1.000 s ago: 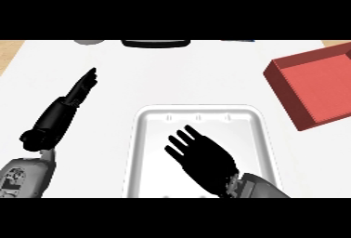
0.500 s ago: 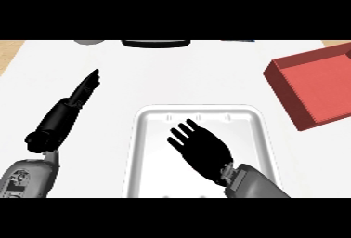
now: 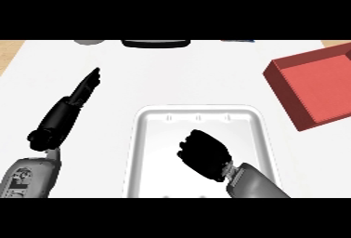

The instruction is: Pick the bell pepper from the tray and place it in the cardboard box

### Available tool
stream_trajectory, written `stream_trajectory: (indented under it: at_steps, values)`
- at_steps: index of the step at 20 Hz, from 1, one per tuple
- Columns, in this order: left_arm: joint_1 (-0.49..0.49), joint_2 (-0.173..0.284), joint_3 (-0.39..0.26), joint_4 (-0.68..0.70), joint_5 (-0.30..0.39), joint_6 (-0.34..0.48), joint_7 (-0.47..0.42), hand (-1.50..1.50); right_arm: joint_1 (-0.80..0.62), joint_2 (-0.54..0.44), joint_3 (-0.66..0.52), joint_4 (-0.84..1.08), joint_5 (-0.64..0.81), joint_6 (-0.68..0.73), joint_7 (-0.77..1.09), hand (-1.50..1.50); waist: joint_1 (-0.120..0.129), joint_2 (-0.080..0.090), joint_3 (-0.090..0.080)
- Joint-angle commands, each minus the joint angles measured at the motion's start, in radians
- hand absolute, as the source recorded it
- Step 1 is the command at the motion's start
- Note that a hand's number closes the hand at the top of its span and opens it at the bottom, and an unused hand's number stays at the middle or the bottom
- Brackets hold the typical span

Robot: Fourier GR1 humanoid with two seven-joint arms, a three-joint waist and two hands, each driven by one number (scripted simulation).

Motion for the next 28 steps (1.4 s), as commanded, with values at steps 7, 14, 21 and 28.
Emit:
stream_trajectory:
  at_steps: [7, 14, 21, 28]
  values:
    - [0.040, 0.001, 0.028, -0.002, 0.000, -0.002, -0.007, 0.00, 0.216, -0.325, -0.025, -0.170, -0.170, -0.213, -0.471, 1.50, -0.044, -0.001, 0.004]
    - [0.059, -0.001, 0.034, -0.049, 0.007, 0.004, 0.013, 0.00, 0.361, -0.630, -0.204, -0.263, -0.458, -0.394, -0.915, 1.50, -0.060, -0.006, 0.007]
    - [0.098, 0.020, 0.050, -0.078, 0.022, -0.016, 0.022, 0.00, 0.455, -0.829, -0.501, -0.313, -0.825, -0.462, -1.189, 1.50, -0.052, -0.010, 0.004]
    - [0.047, 0.009, 0.031, -0.056, 0.009, -0.019, 0.018, 0.00, 0.472, -0.939, -0.763, -0.146, -1.296, -0.231, -1.107, 1.50, -0.034, 0.003, 0.002]
